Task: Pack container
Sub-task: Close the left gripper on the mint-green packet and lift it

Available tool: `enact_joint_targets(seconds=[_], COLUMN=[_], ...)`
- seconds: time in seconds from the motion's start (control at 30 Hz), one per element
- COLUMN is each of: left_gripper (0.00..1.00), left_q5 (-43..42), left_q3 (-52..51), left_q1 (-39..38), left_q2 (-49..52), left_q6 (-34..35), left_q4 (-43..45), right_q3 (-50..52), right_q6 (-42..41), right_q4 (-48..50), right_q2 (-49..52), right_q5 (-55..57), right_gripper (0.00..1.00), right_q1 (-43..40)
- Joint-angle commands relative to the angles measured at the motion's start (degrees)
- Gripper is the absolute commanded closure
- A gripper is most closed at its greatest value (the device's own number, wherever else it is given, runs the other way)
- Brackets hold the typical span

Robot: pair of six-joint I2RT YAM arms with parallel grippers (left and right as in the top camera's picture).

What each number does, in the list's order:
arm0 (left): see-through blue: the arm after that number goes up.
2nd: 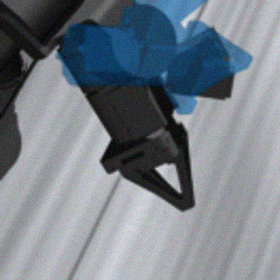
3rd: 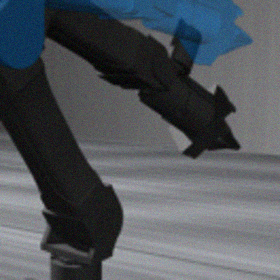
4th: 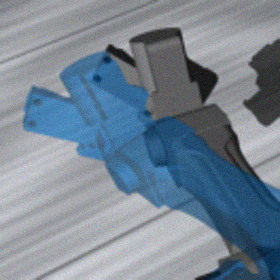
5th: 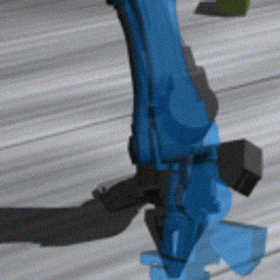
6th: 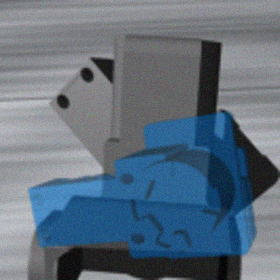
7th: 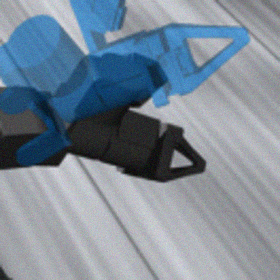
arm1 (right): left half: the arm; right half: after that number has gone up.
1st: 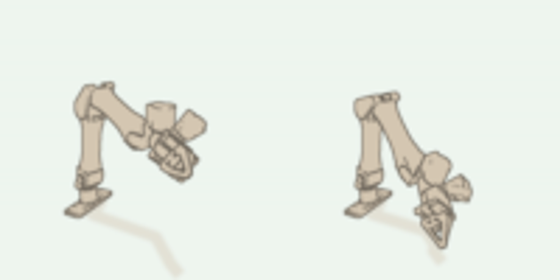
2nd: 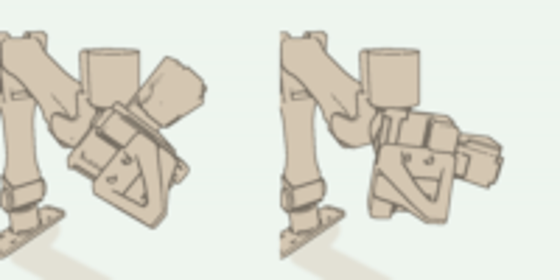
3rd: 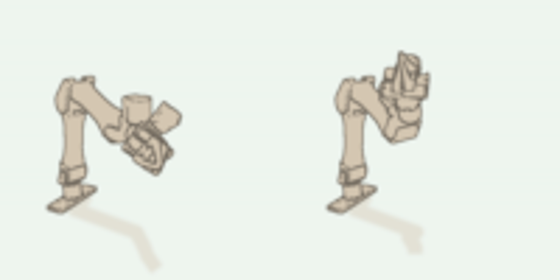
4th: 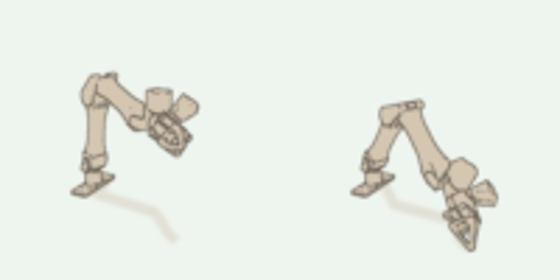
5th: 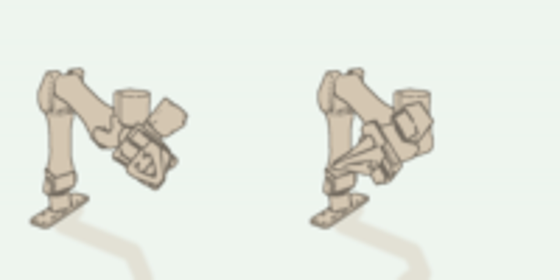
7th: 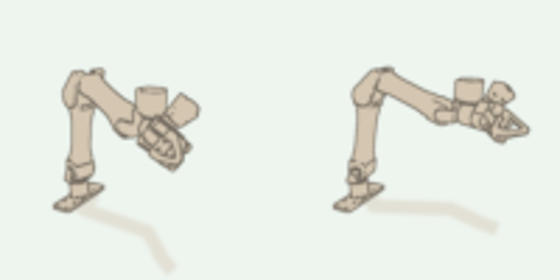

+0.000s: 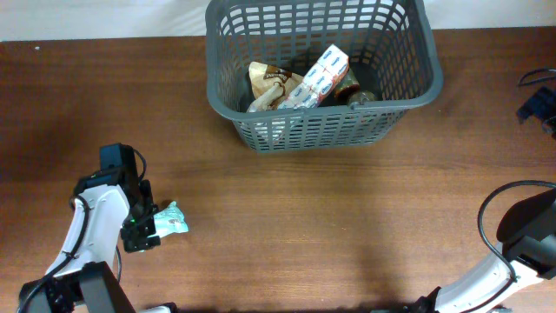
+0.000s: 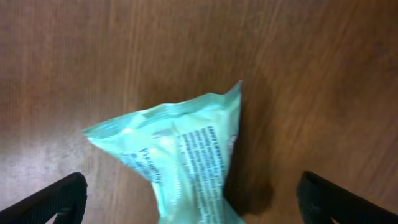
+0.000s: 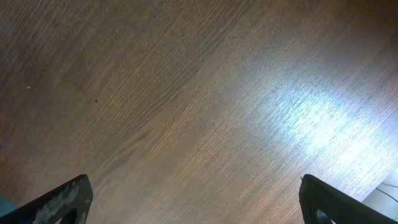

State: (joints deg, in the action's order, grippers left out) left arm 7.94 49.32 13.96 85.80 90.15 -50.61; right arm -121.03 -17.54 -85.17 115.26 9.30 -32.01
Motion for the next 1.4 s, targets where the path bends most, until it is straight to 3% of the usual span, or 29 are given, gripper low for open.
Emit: enact_joint_targets(seconds=[0.0, 0.93, 1.0, 1.13, 1.27, 1.37], left_gripper=[0.01, 0.0, 0.11, 0.62, 0.98, 0.98], left_q5=[0.24, -4.52, -4.52, -4.76, -4.81, -5.9], left_q3=[-0.55, -0.55, -0.55, -0.55, -0.55, -0.46], left_q1=[0.2, -1.2, -1.2, -1.2, -1.2, -1.16], left_q2=[0.37, 8.24, 9.16, 11.28, 11.8, 11.76], left_q6=[-0.24, -0.24, -0.24, -0.24, -0.24, -0.31], left_q4=[1.03, 7.91, 7.67, 6.99, 5.53, 5.6], right_q3=[0.24, 0.24, 0.24, 0.24, 0.24, 0.24], right_q6=[0.33, 0.33, 0.33, 0.33, 0.33, 0.33], right_q4=[0.15, 0.15, 0.15, 0.15, 0.15, 0.15], right_q2=[-0.57, -0.57, -0.57, -0.57, -0.57, -0.57], right_q5=[-0.11, -0.11, -0.11, -0.11, -0.11, -0.11], right_gripper=[0.01, 0.01, 0.01, 0.01, 0.01, 0.01], right_q1=[-0.22, -0.22, -0.22, -0.22, -0.22, -0.22])
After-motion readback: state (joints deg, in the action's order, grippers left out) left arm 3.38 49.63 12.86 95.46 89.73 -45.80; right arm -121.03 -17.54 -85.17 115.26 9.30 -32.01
